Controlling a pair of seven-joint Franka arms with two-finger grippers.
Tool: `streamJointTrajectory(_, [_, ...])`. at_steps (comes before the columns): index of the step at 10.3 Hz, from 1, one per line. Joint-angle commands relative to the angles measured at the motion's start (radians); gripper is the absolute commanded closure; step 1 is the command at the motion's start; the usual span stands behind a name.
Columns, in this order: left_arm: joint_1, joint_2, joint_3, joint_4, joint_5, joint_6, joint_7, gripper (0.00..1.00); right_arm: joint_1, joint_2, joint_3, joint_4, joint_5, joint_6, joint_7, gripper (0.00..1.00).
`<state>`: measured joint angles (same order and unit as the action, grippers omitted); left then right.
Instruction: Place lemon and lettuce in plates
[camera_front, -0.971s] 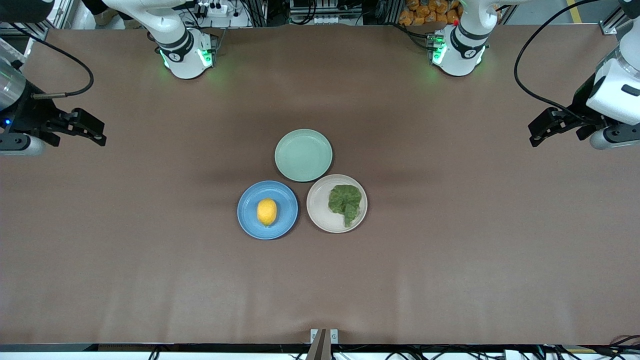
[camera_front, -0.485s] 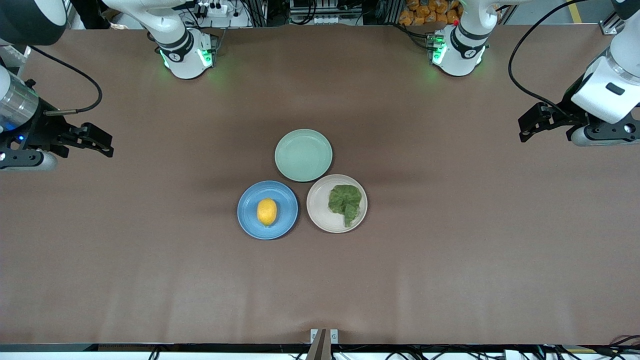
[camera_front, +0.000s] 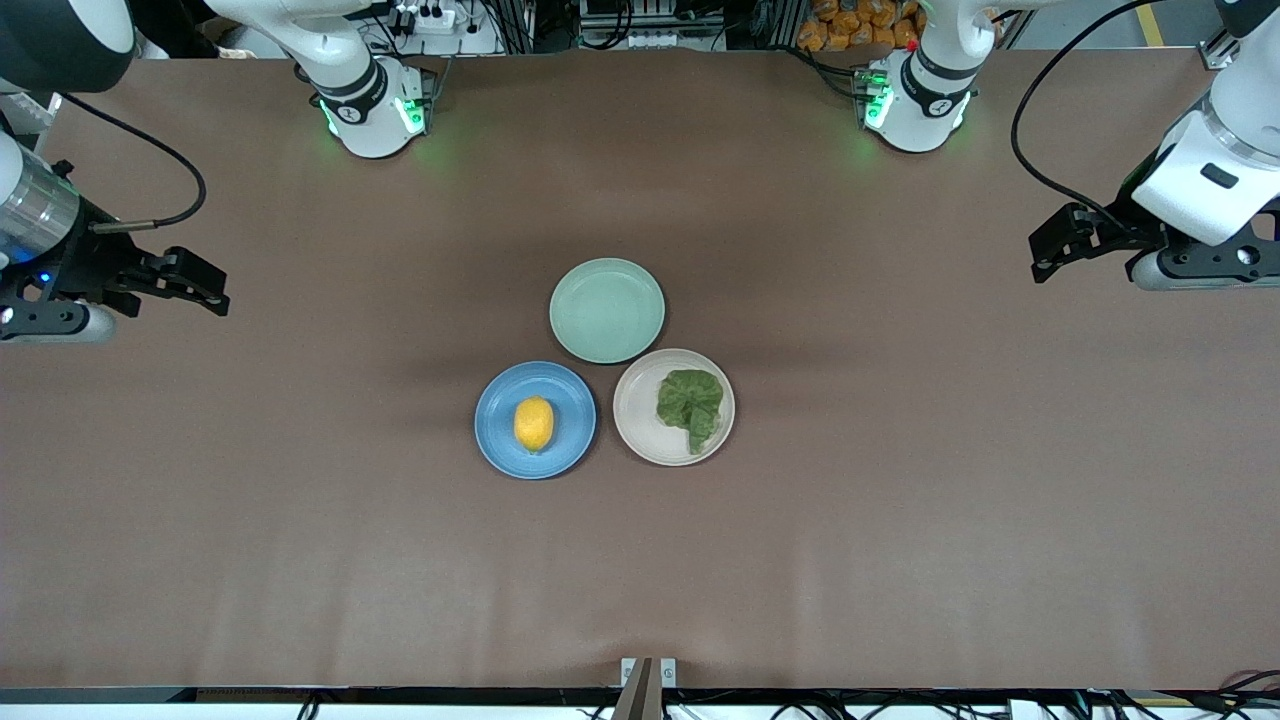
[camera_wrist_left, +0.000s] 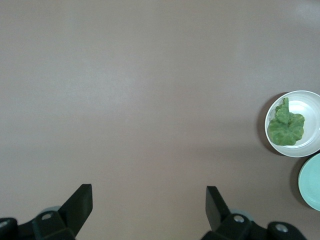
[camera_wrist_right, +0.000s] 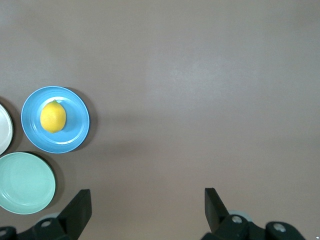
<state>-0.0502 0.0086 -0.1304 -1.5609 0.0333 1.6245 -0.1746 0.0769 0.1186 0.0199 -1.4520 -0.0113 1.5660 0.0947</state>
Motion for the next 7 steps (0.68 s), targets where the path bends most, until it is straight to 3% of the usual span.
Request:
streamJointTrajectory(1, [0.012, -0.013, -0.003, -0.001, -0.024, -0.014, 0.03, 0.0, -0.002, 0.0, 0.005, -0.002, 0.011, -0.014, 0.019, 0.0])
streamJointTrajectory(7, [0.015, -0.013, -0.002, 0.005, -0.024, -0.014, 0.032, 0.0, -0.039, -0.033, 0.005, -0.034, -0.024, -0.063, 0.004, 0.0])
